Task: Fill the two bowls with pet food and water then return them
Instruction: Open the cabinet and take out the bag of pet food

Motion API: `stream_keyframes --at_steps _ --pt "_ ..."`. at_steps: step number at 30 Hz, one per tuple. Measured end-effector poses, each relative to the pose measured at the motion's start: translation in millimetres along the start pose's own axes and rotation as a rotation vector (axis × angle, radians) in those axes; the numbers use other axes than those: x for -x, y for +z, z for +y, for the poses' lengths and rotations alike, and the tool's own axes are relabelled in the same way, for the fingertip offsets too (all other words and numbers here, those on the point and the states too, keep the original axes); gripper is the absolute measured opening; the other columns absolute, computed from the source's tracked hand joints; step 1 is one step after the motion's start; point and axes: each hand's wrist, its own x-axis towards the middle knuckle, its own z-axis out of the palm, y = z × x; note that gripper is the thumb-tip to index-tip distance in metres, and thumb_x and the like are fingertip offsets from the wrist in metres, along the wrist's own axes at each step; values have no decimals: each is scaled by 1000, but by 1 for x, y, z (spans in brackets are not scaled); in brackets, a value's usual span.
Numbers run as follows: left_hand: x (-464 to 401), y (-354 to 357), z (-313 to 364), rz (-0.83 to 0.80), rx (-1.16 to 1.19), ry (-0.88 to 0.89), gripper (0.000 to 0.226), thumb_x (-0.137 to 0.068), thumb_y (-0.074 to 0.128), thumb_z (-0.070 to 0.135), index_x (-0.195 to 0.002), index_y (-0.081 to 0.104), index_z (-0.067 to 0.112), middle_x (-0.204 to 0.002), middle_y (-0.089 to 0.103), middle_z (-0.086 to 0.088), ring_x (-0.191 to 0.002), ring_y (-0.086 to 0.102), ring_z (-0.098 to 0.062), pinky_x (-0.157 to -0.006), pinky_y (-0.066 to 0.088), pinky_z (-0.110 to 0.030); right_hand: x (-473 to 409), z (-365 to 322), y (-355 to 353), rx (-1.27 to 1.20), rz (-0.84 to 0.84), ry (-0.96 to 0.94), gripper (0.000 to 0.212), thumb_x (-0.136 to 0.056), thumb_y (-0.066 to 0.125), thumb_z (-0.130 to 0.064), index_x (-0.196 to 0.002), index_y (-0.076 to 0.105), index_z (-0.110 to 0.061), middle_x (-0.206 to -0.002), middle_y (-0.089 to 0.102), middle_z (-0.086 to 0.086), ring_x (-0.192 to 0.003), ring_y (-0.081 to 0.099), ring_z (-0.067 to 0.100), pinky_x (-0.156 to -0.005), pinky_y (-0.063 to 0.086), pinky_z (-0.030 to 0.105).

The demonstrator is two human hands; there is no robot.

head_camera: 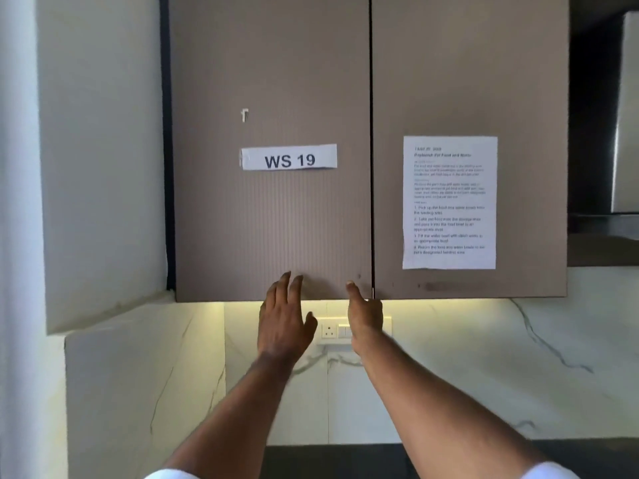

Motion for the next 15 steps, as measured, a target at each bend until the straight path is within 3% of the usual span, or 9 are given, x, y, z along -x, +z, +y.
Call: stream_keyframes --at_steps 2,4,8,12,15 --pt "-8 0 0 -22 -9 14 82 -90 67 39 -159 24 24 -168 25 -5 -153 27 -30 -122 31 -43 -2 -14 9 -242 -11 119 74 -93 72 -47 -145 48 0 -133 60 18 -120 58 35 -100 48 44" --pt "-15 1 -1 -47 -23 39 85 -91 65 40 -161 19 25 -171 19 -3 -155 23 -29 -122 30 -43 -3 -24 15 -432 -18 202 65 -92 74 -39 -142 50 -3 -135 59 17 -117 57 34 -104 49 47" --pt "-27 1 -1 -126 19 66 87 -92 66 36 -163 16 26 -172 8 1 -155 12 -29 -125 28 -44 -5 -30 14 -602 -45 284 61 -92 76 -33 -140 50 -6 -135 60 17 -120 60 35 -107 51 46" --pt "-30 -7 3 -144 57 53 83 -90 69 32 -160 24 29 -170 6 1 -154 9 -33 -120 36 -47 -5 -28 7 -635 -34 294 62 -91 78 -36 -138 49 -7 -133 61 17 -117 63 32 -89 57 37" --pt "-26 -16 5 -149 60 50 85 -87 72 28 -158 27 30 -168 5 2 -153 9 -35 -117 42 -48 5 -29 1 -607 -8 257 59 -91 76 -45 -131 53 -8 -126 64 15 -103 63 28 -72 55 33"
